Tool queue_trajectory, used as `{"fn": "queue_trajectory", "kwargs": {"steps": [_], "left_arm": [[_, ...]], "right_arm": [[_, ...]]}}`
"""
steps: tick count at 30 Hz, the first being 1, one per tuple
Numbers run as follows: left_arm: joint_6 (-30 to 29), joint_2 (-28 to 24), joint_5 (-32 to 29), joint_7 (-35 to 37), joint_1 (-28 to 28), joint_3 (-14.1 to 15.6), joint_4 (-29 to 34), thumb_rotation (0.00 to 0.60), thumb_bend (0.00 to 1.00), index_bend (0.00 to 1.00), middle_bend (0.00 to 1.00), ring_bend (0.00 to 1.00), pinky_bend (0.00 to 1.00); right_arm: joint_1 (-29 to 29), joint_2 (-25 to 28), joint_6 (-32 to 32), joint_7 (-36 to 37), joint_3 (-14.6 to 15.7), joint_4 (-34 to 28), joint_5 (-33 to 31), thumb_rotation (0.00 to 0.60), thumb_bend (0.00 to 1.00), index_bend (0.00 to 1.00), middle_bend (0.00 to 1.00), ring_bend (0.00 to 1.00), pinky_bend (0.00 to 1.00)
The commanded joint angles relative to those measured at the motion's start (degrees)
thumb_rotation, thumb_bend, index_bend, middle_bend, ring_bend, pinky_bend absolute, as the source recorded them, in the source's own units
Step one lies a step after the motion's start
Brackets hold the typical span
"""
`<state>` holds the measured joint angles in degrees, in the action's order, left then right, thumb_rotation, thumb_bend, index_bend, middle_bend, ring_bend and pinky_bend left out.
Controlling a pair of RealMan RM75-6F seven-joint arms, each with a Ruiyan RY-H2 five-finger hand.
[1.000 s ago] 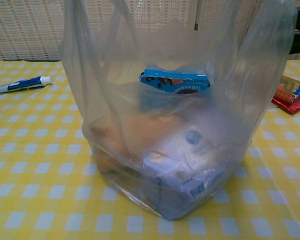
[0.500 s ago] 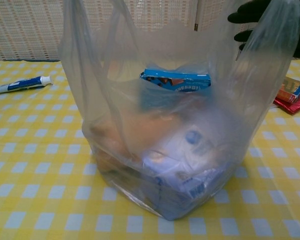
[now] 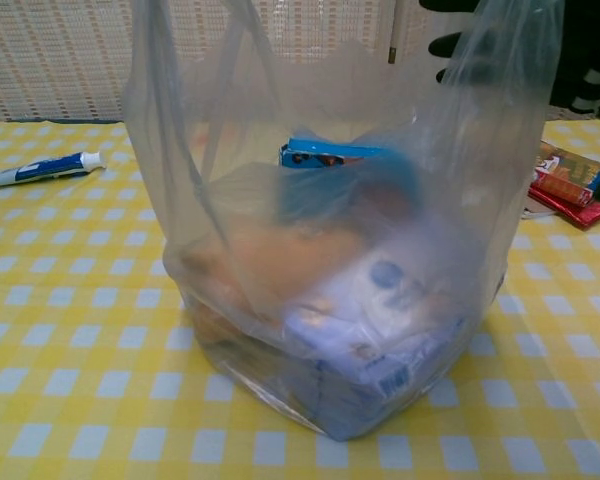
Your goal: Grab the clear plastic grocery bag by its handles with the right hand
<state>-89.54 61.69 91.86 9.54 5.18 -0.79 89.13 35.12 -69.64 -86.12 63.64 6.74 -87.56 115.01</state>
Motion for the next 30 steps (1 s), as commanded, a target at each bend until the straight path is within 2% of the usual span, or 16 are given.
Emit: {"fn": "queue_trajectory", "kwargs": {"steps": [1,19,30], "left_arm": [[-0.1,-0.1,0.1,0.2,-0.1,0.0,0.0,0.6,0.1,0.06,0.07,0.03,0.0],[-1.4,-0.5,0.7,1.1,-0.7,0.0,-0.1,0.6,0.1,0.06,0.07,0.03,0.0],[-1.7,-0.7,1.2,1.6,-0.8,0.2,0.0,0.6,0.1,0.06,0.07,0.03,0.0]], "right_arm": [[0.8,-0.4,1.1,-0.2,0.2,0.0,-0.5,0.6,0.2,0.0,0.0,0.0,0.0],[4.8,-2.0,4.2,0.7,0.6,-1.6,-1.7,0.6,0.18,0.0,0.0,0.0,0.0],[8.2,-2.9,7.0,3.7,0.1,-2.8,-3.2,0.6,0.17,0.0,0.0,0.0,0.0]]}}
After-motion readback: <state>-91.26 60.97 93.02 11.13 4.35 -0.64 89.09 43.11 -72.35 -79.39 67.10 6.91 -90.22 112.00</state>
